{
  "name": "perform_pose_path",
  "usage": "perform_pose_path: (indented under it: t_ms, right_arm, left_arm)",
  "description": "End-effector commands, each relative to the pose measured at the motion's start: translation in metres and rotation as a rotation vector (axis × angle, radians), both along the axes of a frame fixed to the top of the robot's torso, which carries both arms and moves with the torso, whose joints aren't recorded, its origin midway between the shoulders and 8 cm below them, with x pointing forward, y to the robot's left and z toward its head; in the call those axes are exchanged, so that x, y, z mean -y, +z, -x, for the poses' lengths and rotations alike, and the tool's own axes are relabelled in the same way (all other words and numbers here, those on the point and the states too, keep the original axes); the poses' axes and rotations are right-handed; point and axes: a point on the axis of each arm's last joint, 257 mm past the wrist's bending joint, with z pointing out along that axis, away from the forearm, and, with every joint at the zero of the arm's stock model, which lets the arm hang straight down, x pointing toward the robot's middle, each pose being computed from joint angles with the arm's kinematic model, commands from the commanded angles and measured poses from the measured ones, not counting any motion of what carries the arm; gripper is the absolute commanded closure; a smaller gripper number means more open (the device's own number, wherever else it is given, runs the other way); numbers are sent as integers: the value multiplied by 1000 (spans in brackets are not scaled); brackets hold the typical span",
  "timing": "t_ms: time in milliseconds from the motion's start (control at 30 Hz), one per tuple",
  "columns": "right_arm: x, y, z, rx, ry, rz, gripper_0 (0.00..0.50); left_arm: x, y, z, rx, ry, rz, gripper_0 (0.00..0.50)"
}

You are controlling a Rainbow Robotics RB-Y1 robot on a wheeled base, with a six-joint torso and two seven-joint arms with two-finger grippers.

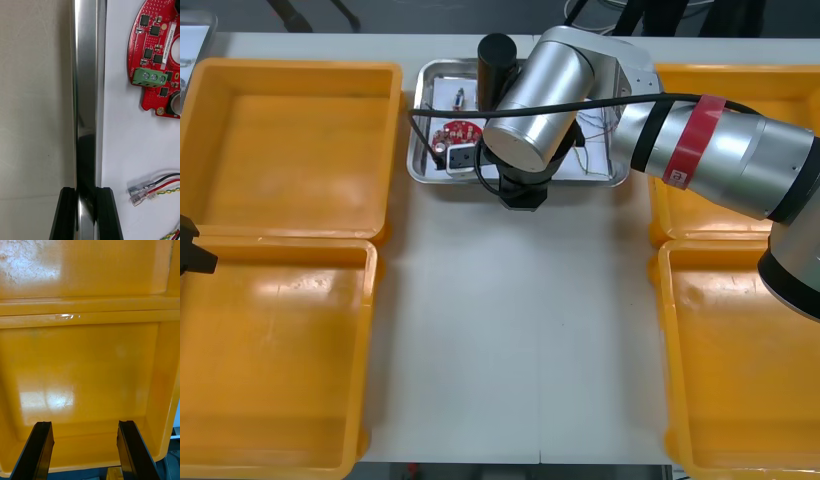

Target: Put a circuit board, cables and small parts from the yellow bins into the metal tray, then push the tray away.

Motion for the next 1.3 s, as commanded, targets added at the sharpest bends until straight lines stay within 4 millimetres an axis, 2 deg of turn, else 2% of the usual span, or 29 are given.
perform_pose_path:
  t_ms: [33,633,833,867,900,967,1000,1067,1100,1233,1300]
  right_arm:
    - [-30,41,-11,78,73,-18,500]
    - [-28,47,-38,131,79,-60,500]
    - [-27,46,-39,129,76,-59,500]
    - [-26,47,-40,129,75,-59,488]
    - [-26,47,-39,130,76,-59,458]
    - [-26,47,-40,129,75,-59,259]
    - [-26,47,-40,129,75,-59,213]
    - [-25,47,-40,127,68,-62,44]
    - [-26,47,-38,121,66,-64,0]
    - [-26,50,-31,78,46,-91,0]
    - [-29,55,-20,40,37,-100,0]
  left_arm:
    - [-12,12,1,29,26,-38,0]
    - [-12,12,1,29,26,-38,0]
    - [-12,12,1,29,26,-38,0]
    - [-12,12,1,29,26,-38,0]
    - [-12,12,1,29,26,-38,0]
    - [-12,12,1,29,26,-38,0]
    - [-12,12,1,29,26,-38,0]
    - [-12,12,1,29,26,-38,0]
    - [-12,12,1,29,26,-38,0]
    - [-12,12,1,29,26,-38,0]
    - [-12,12,1,29,26,-38,0]
